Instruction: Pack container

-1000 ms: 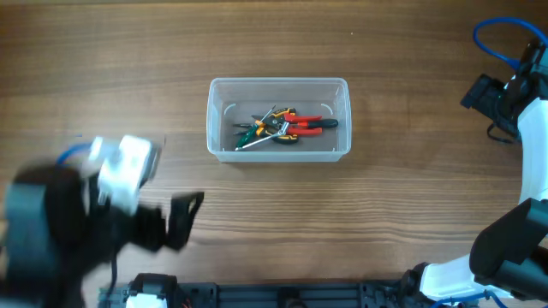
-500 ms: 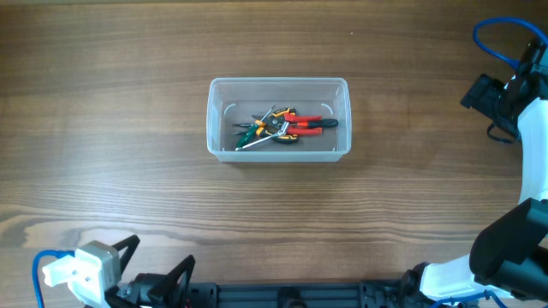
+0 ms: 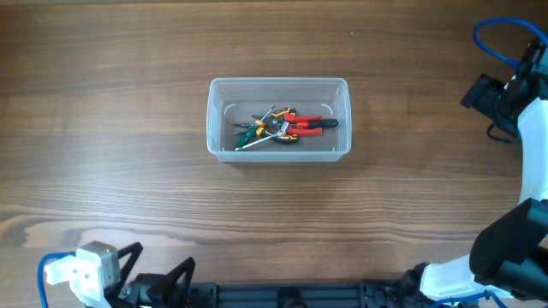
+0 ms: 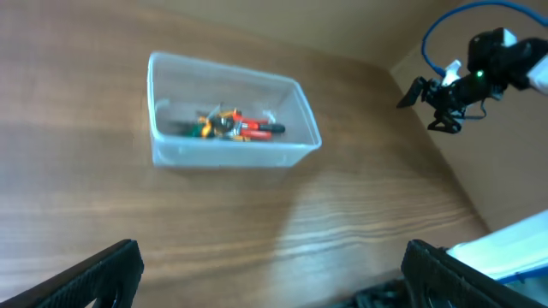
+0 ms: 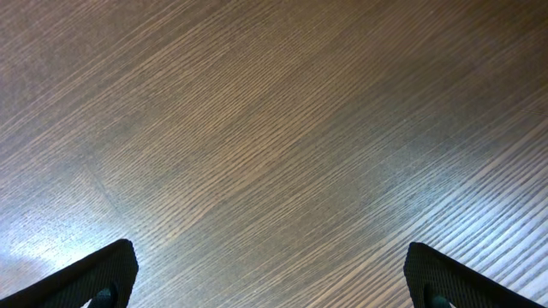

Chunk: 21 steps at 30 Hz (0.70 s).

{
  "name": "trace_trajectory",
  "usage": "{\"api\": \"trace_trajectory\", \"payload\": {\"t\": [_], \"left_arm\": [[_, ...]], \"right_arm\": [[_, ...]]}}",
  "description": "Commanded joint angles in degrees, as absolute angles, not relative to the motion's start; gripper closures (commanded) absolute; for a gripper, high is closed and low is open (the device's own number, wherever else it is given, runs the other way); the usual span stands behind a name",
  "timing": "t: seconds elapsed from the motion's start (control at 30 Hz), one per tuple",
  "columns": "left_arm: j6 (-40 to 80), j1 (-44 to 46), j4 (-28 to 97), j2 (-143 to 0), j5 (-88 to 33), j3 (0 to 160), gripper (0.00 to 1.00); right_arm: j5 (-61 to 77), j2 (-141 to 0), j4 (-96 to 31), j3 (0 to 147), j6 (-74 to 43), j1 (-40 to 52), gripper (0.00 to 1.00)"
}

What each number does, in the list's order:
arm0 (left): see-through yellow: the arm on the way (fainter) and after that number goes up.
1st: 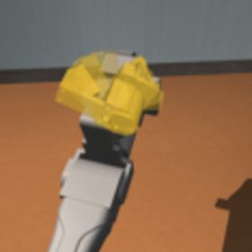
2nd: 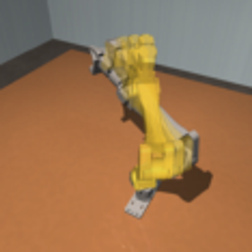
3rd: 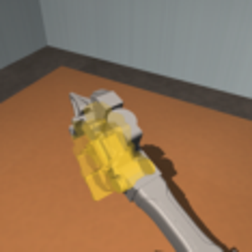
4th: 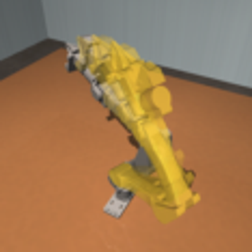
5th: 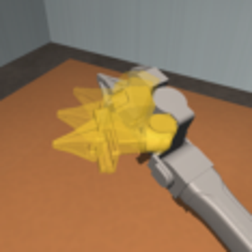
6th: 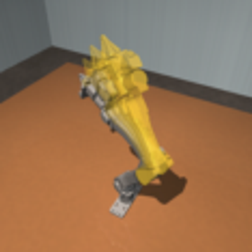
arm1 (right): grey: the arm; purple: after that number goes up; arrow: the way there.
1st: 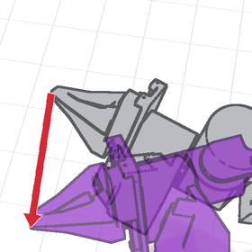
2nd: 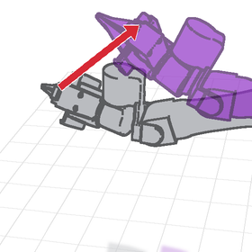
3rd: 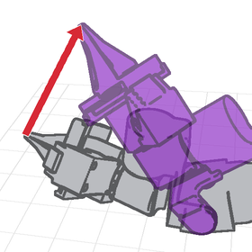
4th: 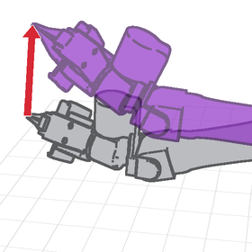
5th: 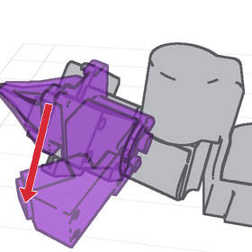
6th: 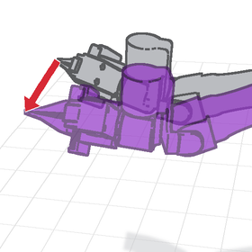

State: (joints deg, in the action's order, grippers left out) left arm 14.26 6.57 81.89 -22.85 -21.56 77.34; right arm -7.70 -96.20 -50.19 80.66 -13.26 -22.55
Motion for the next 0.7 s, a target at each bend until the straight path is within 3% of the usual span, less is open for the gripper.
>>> {"api": "trace_trajectory", "payload": {"t": [0.0, 0.33, 0.67], "left_arm": [[1.30, 6.35, 79.79, -22.33, -21.76, 76.16, 0.00], [-0.30, 2.02, 62.15, -20.84, -16.62, 60.69, 0.00], [-2.81, -1.10, 38.06, -6.04, -15.33, 36.05, 0.00]], "right_arm": [[-7.64, -96.23, -50.09, 80.34, -13.91, -22.37, 0.00], [-7.64, -96.23, -50.09, 80.34, -13.89, -22.37, 0.00], [-7.64, -96.23, -50.11, 80.34, -13.91, -22.37, 0.00]]}}
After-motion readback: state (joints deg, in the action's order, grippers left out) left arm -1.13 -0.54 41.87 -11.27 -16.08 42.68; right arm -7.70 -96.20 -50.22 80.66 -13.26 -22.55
